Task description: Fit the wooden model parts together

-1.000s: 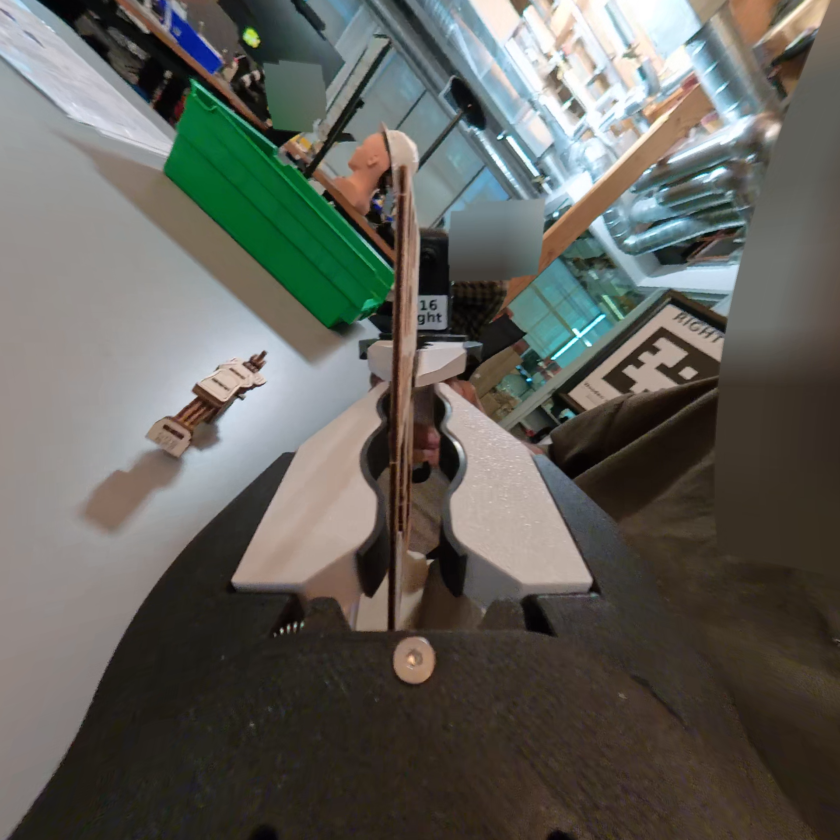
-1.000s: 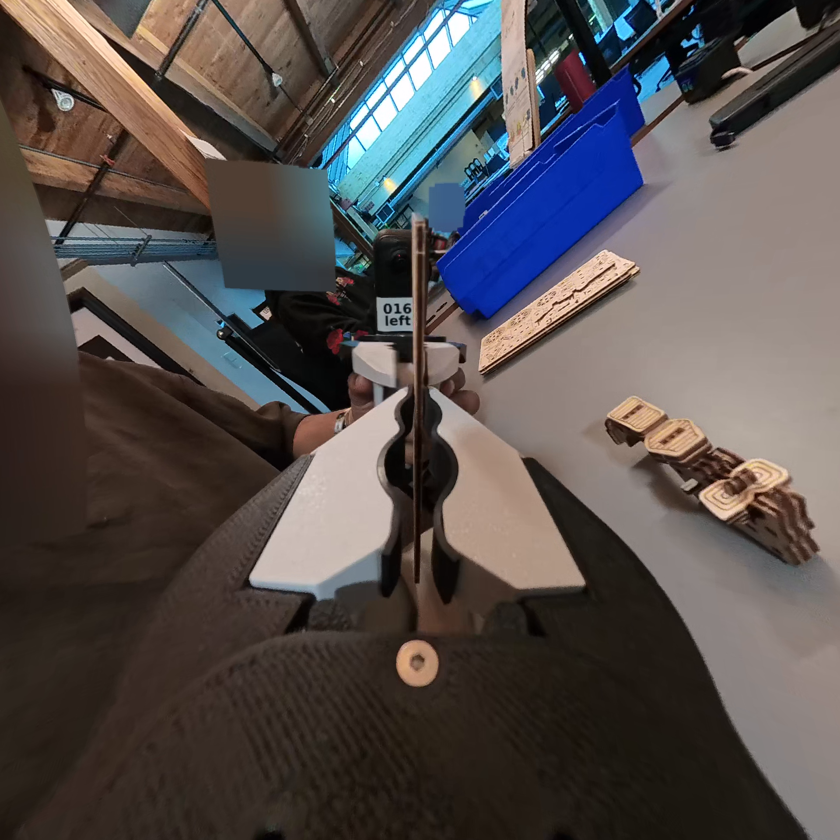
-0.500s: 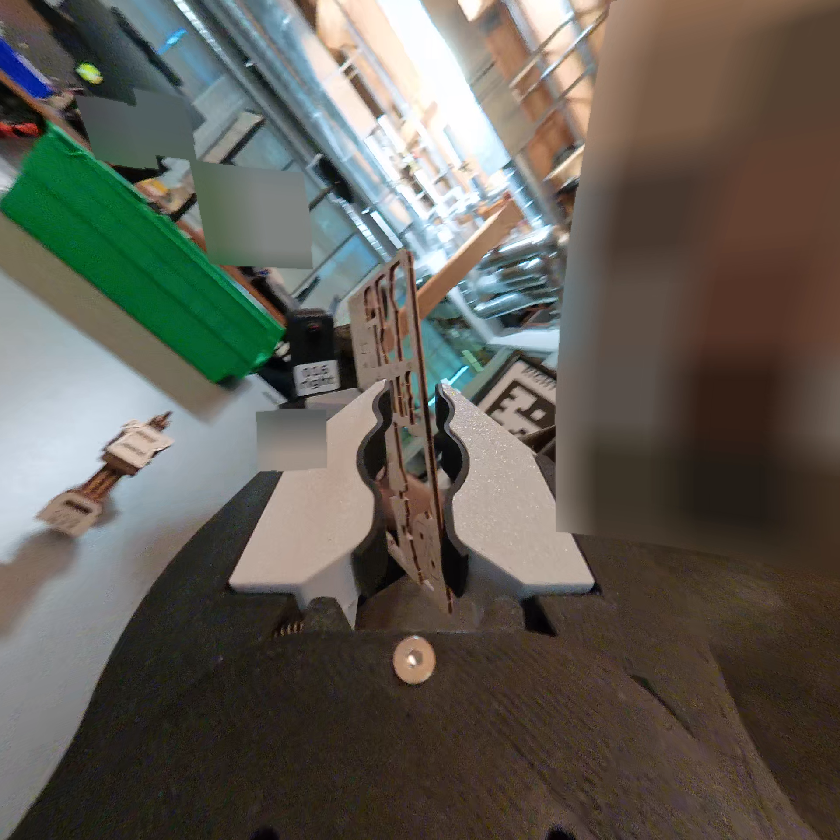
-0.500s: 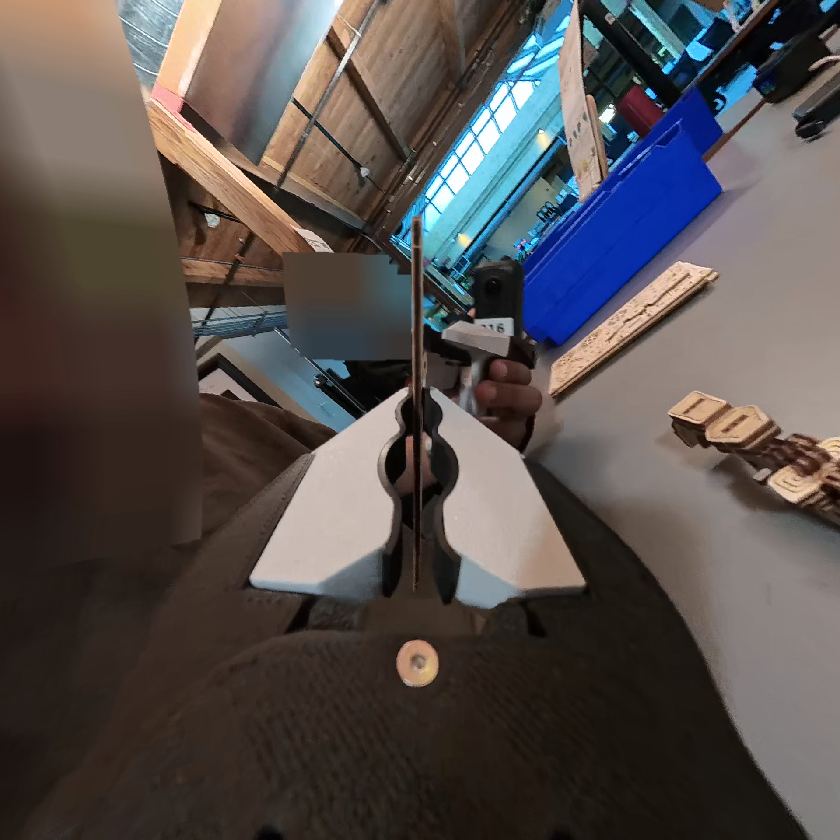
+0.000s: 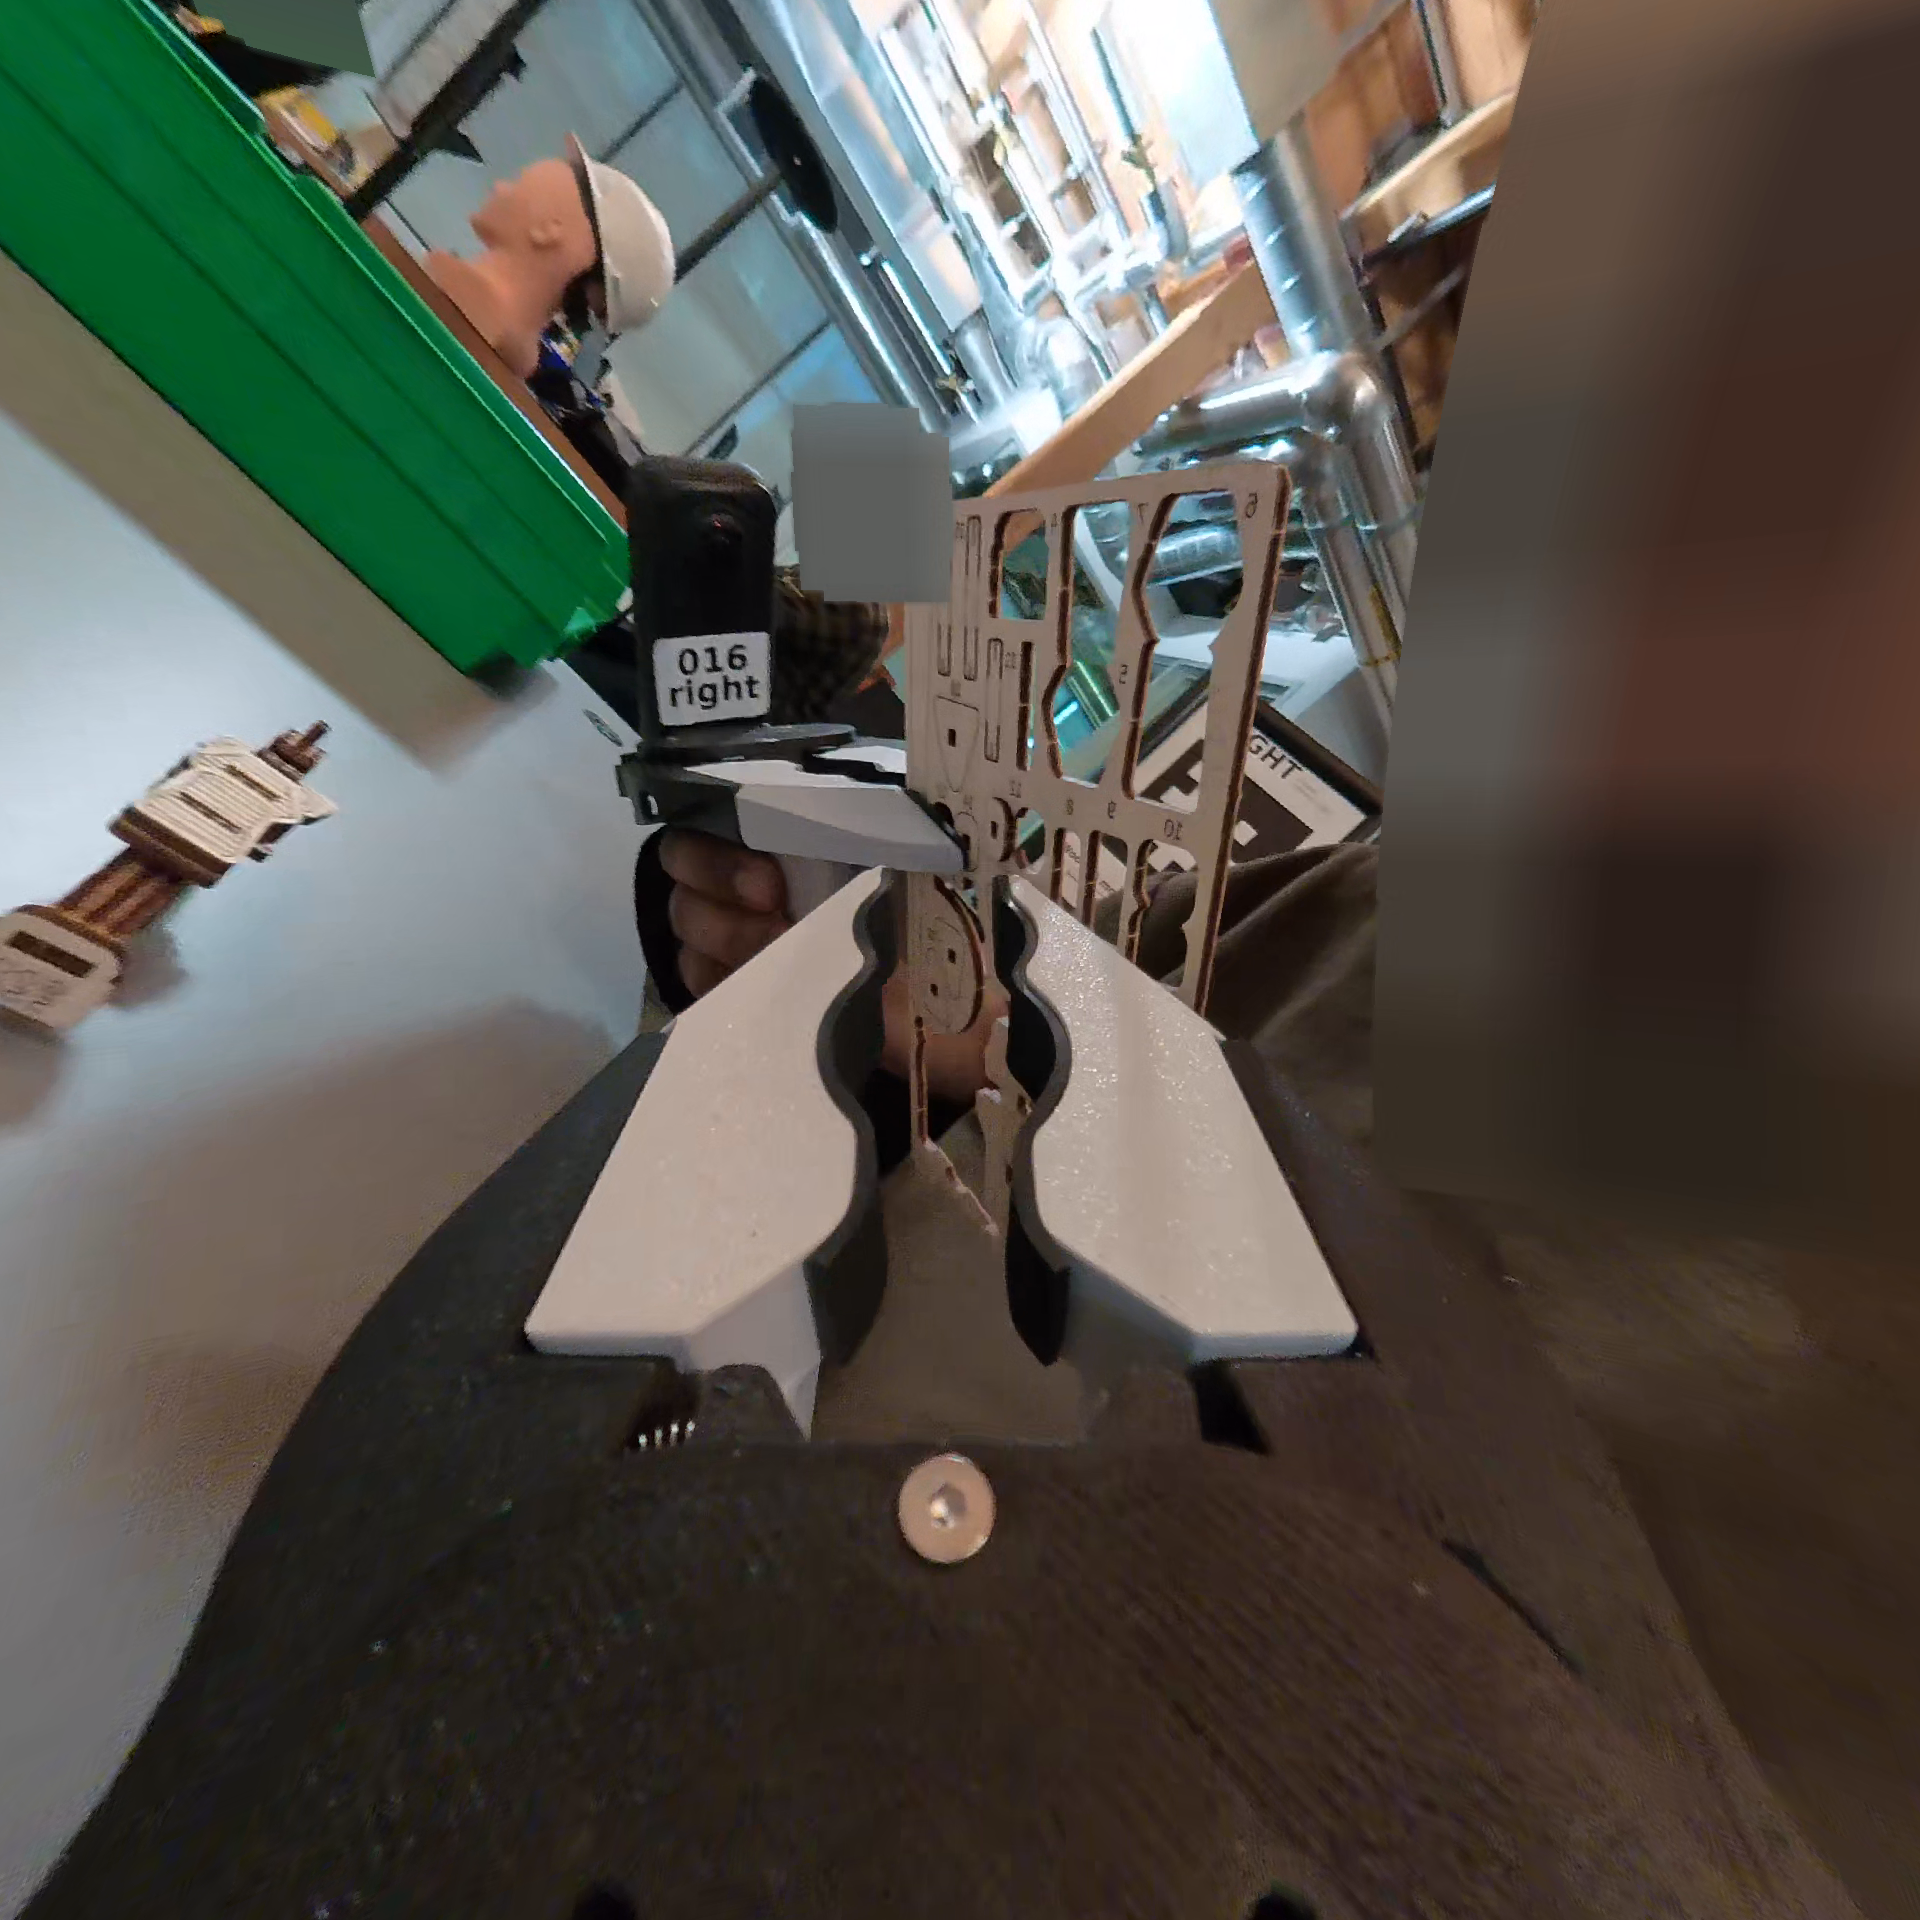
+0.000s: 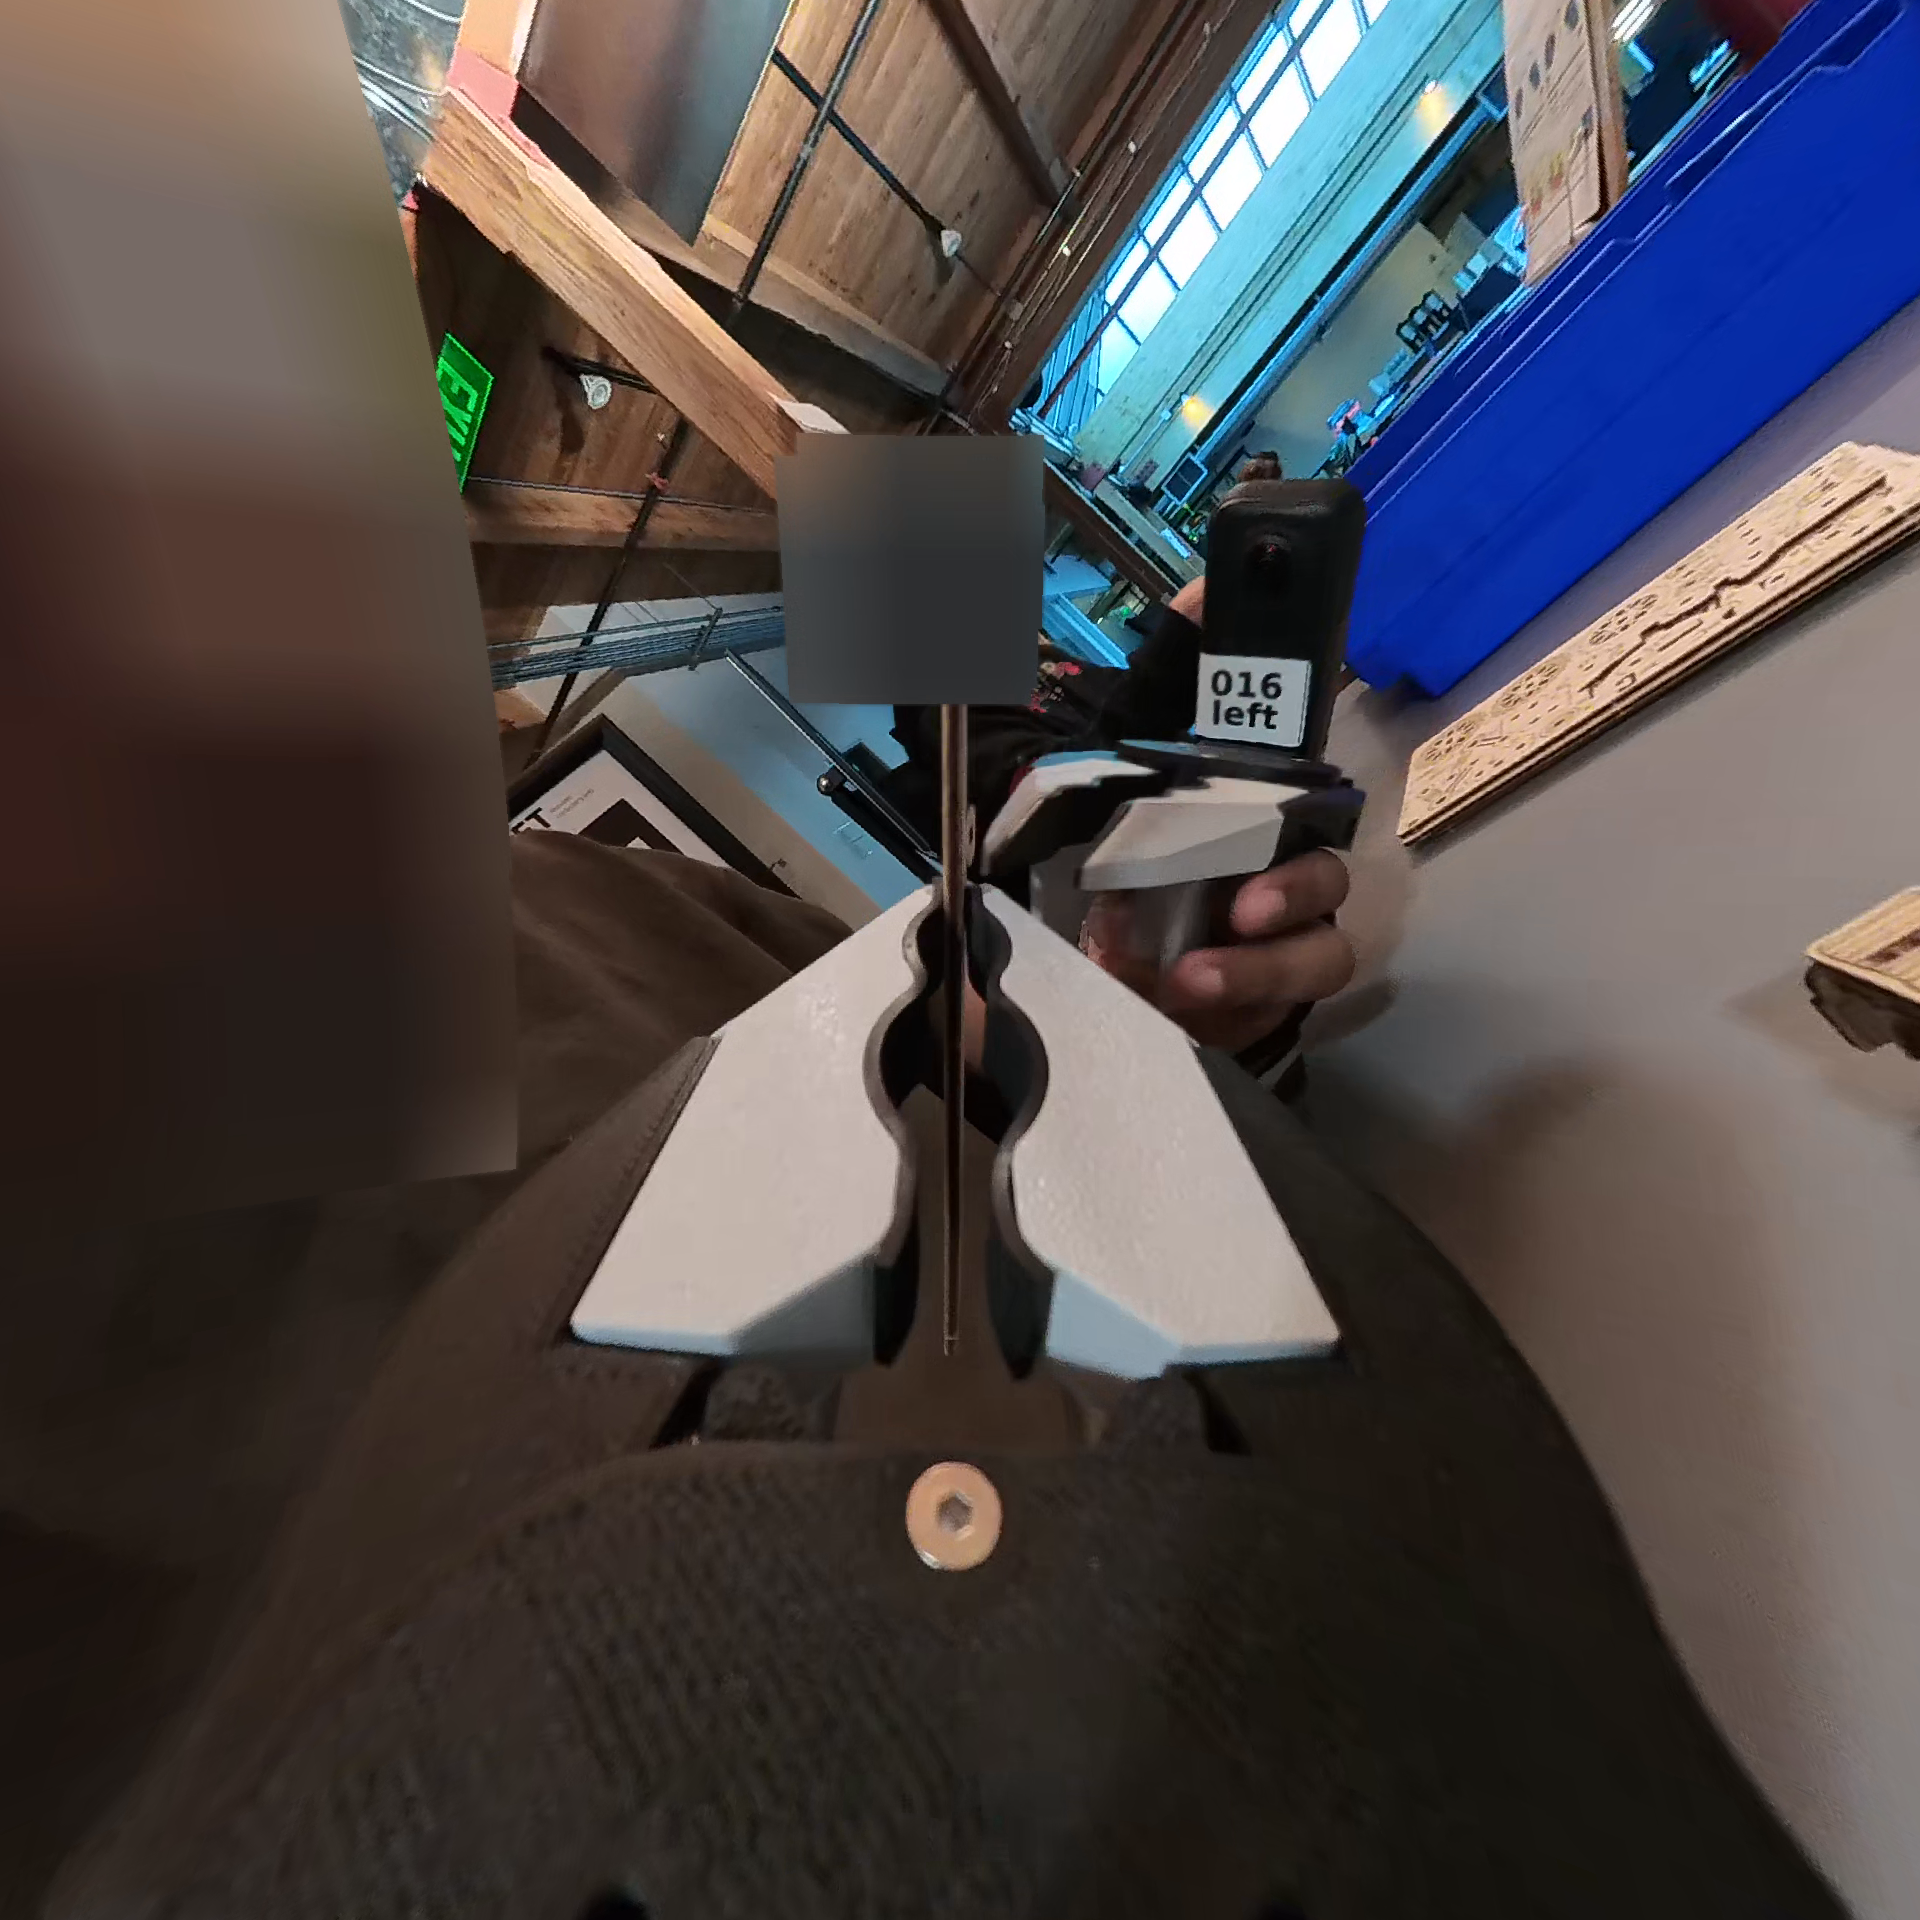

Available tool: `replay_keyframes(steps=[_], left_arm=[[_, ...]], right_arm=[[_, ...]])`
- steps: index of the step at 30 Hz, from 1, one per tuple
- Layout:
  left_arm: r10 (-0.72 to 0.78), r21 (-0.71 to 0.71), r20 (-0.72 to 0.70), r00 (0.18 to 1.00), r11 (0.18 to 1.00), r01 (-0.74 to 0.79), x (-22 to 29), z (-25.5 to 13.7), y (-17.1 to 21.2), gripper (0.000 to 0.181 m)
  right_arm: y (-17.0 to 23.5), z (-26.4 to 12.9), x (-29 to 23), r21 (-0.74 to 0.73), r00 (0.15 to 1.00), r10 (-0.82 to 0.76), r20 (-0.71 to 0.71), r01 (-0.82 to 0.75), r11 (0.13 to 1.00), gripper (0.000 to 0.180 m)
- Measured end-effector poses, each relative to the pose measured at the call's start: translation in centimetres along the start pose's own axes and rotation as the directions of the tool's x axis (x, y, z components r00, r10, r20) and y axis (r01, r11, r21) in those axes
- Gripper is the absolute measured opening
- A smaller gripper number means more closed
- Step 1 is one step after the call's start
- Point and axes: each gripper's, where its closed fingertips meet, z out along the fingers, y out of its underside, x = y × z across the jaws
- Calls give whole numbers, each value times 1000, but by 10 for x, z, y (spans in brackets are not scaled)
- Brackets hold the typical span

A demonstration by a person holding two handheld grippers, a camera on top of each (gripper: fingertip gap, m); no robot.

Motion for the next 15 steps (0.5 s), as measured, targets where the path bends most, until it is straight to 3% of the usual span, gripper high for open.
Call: replay_keyframes(steps=[15], left_arm=[[-31,13,-55,998,999,31,8,-1,2,12]], right_arm=[[5,8,-1,-26,997,56,45,-55,998,1]])
